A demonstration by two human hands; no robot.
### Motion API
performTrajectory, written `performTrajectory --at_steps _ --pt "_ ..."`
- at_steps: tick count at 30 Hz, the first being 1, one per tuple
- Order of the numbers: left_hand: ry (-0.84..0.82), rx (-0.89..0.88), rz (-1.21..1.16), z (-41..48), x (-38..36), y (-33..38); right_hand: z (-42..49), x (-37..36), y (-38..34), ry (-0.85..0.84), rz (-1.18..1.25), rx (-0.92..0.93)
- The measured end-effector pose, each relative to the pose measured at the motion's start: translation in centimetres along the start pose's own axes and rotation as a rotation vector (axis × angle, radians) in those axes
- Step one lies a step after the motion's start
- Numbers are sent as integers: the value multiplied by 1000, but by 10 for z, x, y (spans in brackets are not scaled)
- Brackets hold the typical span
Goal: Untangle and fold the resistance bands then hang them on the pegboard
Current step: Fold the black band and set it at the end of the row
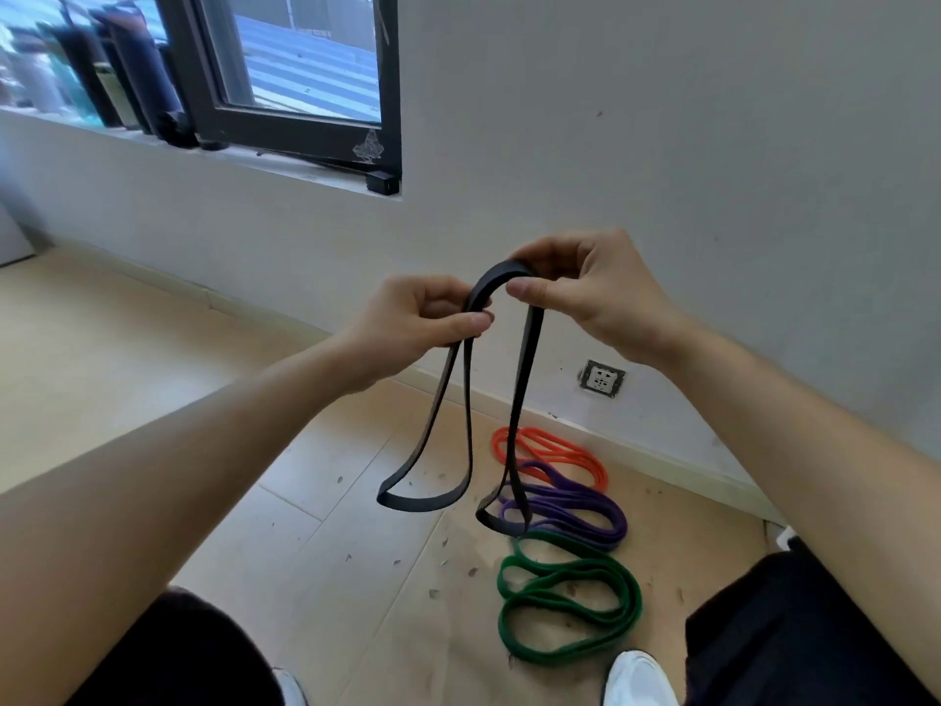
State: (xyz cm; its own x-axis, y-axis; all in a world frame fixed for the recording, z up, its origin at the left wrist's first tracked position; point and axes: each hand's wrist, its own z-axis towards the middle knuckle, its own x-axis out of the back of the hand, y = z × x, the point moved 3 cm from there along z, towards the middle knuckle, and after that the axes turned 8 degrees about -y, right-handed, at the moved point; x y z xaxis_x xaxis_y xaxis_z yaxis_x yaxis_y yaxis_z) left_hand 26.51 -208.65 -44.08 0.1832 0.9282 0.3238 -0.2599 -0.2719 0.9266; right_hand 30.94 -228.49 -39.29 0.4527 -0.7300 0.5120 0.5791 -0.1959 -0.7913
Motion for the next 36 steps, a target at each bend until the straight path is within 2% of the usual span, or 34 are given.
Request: performTrajectory --at_steps 7,15,24,30,36 --pt "-75 40 -35 5 -28 -6 3 3 -6 115 81 55" --pt "-64 60 -61 15 -55 -15 5 16 -8 215 231 79" --pt "-230 94 22 21 -59 -23 2 47 -2 356 394 71" --pt "-229 85 24 19 -44 -23 -4 72 21 363 406 20" --pt "-161 112 44 20 -23 -22 -17 90 52 248 443 -84"
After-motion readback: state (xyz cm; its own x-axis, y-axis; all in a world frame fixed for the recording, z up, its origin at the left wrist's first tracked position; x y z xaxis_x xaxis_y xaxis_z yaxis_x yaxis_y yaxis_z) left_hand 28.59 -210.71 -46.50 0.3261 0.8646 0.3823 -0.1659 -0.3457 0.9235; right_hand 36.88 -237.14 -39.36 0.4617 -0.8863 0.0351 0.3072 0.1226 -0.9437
